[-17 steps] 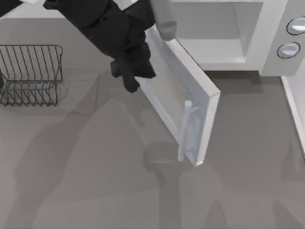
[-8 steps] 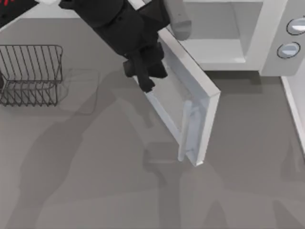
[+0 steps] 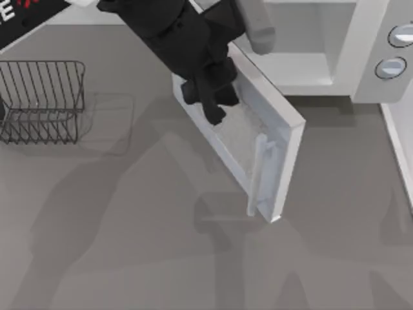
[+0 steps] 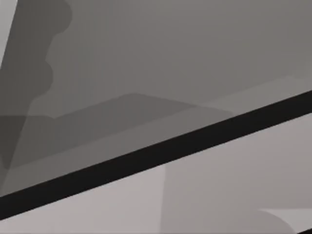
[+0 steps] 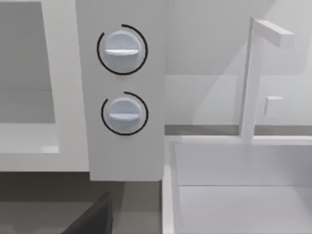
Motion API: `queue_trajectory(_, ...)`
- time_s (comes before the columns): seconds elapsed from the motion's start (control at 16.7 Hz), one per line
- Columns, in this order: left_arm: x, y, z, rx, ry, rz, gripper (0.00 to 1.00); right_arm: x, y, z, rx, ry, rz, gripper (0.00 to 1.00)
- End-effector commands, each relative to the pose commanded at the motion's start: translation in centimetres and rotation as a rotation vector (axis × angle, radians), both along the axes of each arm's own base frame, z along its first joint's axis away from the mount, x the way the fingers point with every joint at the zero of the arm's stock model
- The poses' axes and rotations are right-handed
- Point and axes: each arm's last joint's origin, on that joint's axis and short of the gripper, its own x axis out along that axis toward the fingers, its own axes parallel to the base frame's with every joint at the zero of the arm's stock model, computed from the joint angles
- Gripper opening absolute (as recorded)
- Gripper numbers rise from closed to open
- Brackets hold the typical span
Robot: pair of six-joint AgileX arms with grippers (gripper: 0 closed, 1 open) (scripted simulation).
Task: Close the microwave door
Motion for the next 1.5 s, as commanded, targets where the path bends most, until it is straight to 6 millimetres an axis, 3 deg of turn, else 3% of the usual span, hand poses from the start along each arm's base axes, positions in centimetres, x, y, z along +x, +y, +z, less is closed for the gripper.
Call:
queue_trajectory(1.08,-0.1,-2.0,0.2,-0.003,-0.006,0.005,0.0,0.0,0.0,0.0,0.0,0.0,0.0,1.0)
queue_trajectory(1.5,-1.6,-5.5,-1.5,0.072,-0.002,-0.062,0.0,0.0,0.0,0.0,0.0,0.0,0.0,1.0)
